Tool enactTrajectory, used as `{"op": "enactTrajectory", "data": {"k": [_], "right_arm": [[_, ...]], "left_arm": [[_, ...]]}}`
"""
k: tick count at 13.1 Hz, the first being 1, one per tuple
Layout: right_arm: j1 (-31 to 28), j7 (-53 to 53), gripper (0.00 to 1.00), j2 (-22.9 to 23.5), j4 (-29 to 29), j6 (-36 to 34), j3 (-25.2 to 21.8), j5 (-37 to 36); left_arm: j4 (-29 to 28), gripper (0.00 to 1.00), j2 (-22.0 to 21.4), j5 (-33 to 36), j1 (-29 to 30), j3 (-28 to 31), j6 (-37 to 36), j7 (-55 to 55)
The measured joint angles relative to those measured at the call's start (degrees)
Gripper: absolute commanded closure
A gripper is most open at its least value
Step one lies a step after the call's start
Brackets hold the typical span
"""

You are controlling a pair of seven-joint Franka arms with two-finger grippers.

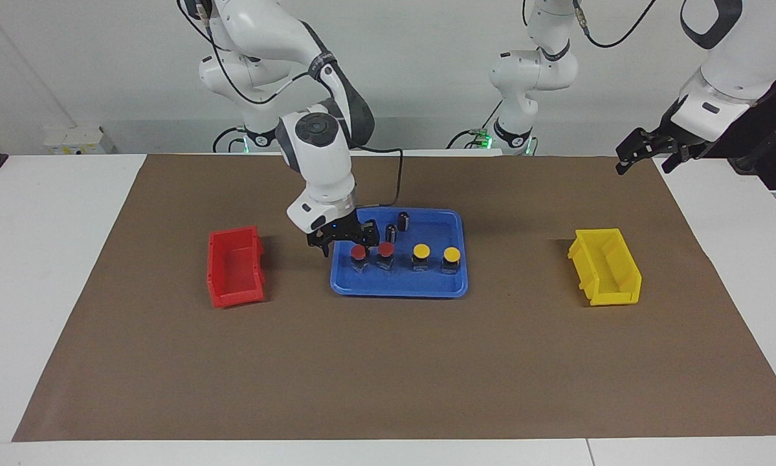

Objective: Sort red and yellow buttons by color
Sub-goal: 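Reach the right gripper into the tray and grasp a red button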

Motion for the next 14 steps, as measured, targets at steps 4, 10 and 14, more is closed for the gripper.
{"op": "enactTrajectory", "data": {"k": [4, 10, 14], "right_arm": [[2.37, 0.47, 0.06, 0.56, -1.96, 0.50, -0.01, -3.79], [2.61, 0.47, 0.23, 0.63, -5.05, 4.50, -0.28, -4.24], [2.76, 0.47, 0.51, 0.64, -5.30, 4.59, -0.11, -4.26]], "left_arm": [[-0.88, 0.00, -0.28, 0.15, 0.00, 0.00, -0.04, 0.00], [-5.33, 0.00, -2.61, 0.19, 0.00, 0.01, 0.75, 0.00], [-7.13, 0.00, -3.25, 0.20, -0.02, -0.07, 3.92, -0.89]]}}
